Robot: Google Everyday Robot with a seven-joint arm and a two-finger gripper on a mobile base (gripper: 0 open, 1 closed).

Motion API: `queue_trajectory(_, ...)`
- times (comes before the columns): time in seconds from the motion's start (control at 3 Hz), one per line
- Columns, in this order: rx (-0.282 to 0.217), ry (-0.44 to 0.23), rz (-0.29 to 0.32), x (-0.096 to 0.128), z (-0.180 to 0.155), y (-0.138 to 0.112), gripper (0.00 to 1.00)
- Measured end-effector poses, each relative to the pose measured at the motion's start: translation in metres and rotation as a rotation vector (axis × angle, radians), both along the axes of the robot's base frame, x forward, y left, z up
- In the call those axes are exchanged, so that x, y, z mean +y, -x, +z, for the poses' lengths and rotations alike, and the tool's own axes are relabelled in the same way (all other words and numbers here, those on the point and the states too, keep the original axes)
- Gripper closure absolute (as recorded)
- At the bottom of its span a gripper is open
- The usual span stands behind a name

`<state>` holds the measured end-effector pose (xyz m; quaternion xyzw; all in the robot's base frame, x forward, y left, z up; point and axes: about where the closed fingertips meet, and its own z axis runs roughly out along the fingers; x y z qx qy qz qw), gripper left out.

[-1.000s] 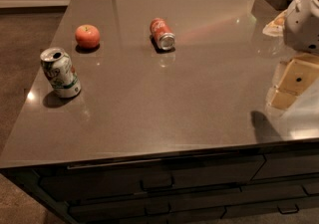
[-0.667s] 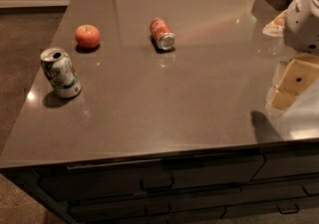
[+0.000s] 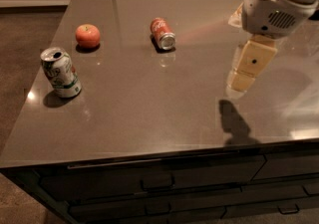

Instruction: Place coke can upright

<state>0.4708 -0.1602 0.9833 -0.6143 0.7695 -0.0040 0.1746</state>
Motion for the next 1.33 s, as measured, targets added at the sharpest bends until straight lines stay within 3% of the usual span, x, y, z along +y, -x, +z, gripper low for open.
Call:
queue_trajectory(0.33,0.025,-0.033,-0.065,0.039,-0.004,-0.035,0.0)
queue_trajectory(0.67,0.018,-0.06,-0.178,0.066,-0.007,-0.076,0.0)
queue_trajectory(1.0,-0.006,-0.08,-0.341,0.084,-0.005,-0.123,0.0)
queue_trajectory(1.33,0.015,-0.115,-0.487,0.095,-0.006,-0.154,0.0)
